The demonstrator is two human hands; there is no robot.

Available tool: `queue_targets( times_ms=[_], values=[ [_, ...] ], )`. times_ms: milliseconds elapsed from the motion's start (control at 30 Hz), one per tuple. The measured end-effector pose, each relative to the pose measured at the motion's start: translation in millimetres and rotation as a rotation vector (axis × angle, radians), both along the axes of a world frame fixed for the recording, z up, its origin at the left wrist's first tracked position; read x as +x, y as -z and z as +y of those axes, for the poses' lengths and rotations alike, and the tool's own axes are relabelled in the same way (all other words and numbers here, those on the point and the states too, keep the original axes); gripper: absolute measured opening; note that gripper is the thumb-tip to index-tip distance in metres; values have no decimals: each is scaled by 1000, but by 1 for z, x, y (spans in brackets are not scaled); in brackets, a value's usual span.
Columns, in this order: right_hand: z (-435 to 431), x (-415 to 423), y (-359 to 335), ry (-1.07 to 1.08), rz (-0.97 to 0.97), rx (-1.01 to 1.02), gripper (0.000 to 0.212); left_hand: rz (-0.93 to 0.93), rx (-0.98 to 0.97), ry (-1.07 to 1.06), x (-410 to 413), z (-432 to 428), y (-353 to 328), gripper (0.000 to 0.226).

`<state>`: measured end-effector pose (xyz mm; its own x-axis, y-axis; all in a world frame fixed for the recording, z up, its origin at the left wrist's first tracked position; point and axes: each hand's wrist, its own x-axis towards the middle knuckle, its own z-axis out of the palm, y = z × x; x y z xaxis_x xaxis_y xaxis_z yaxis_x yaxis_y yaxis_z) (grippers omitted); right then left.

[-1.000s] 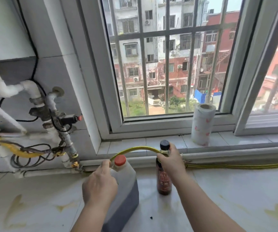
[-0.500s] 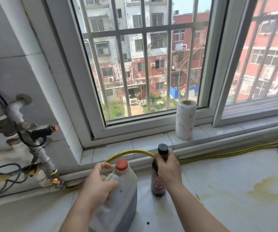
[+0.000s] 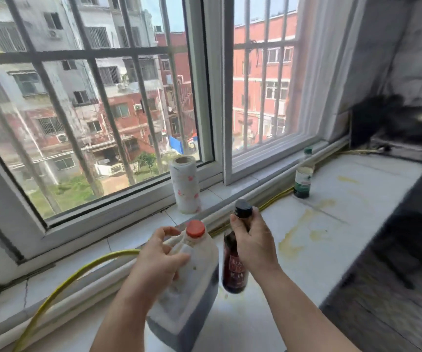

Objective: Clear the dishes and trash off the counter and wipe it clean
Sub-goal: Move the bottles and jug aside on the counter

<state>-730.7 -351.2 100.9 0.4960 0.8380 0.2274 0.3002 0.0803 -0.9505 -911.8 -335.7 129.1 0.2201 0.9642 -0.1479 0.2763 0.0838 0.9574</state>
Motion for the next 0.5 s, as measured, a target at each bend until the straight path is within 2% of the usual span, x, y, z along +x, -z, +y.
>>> queue_targets(
  times_ms=[267,500],
  values=[
    [-34,135,-2,184,-28,-30,14,5,-15,226,137,6,-3,41],
    [-58,274,-7,241,-90,-40,11,14,38,303,283,4,-7,41]
  ],
)
